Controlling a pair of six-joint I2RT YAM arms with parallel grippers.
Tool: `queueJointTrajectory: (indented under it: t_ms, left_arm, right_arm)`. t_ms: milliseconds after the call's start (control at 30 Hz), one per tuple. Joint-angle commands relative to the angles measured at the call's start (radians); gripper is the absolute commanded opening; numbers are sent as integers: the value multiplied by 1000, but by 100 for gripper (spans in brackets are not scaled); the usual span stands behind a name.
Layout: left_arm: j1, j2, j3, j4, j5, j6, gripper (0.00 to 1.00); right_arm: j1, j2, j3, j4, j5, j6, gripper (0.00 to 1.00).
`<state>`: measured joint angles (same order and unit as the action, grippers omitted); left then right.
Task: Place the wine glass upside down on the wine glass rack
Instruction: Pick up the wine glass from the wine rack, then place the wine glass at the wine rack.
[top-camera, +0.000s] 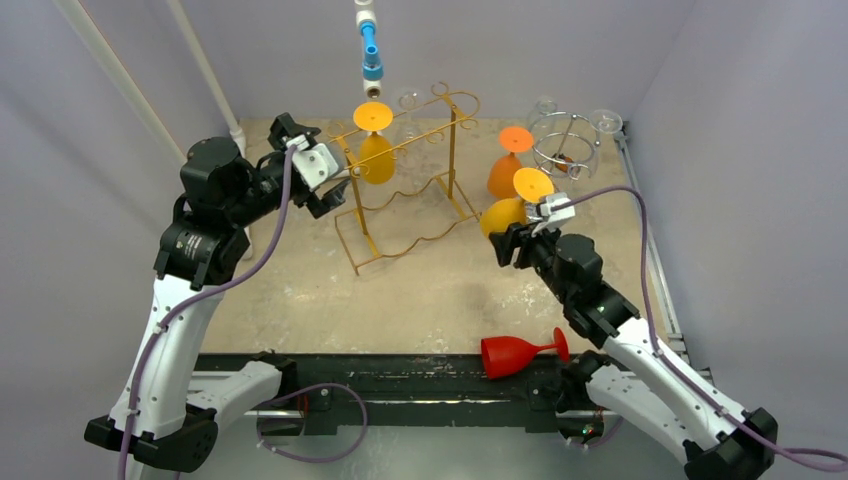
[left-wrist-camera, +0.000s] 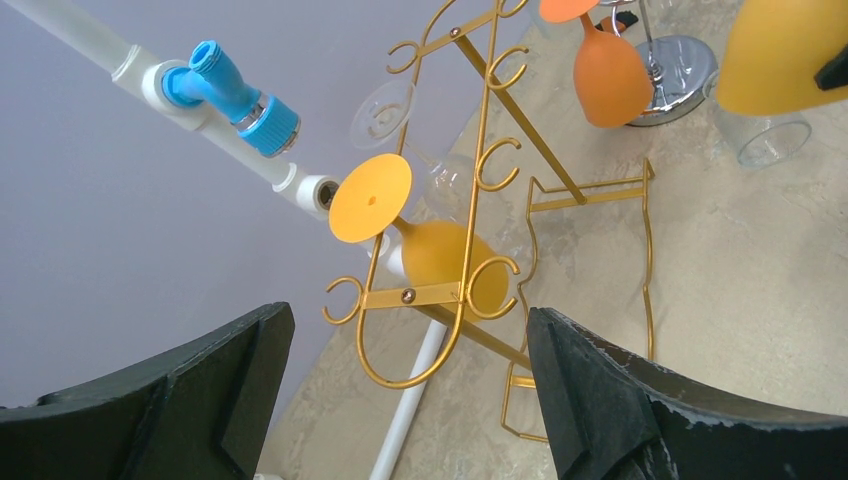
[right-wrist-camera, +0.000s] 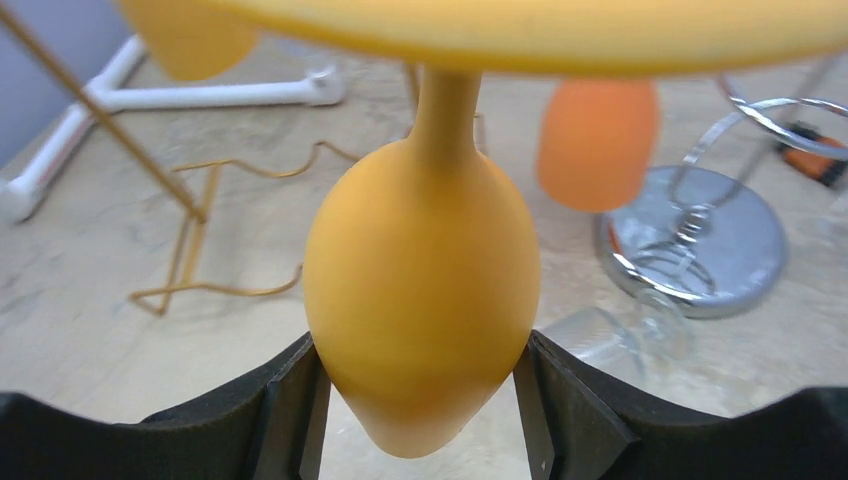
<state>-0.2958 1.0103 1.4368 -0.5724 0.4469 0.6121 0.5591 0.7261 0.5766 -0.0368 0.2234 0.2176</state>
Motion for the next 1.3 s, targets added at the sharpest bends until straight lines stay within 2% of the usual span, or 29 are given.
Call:
queueJointTrajectory:
  t_ms: [0,233,367,633,900,1267]
  left_arm:
    - [-3,0,46,7,21,-21,93]
    - [-3,1,50,2,13,-25,93]
    - [-3,2,50,0,13,-26,93]
    - [-3,0,50,-1,16,-23,93]
    - [-3,-14,39,-5,16,-11,93]
    - [-3,-16,40,-5,19,-8,92]
  right_arm:
    - [89,51,117,9,-171,-59,51]
    - [202,329,376,-34,-407,-165,51]
    - [221,464,525,-93,-508,-201,52]
    - [223,668,736,-202,-570,-257,52]
    - [213,742,793,-258,-580,-311,52]
    - [128,707,776,-249,-624,-312,50]
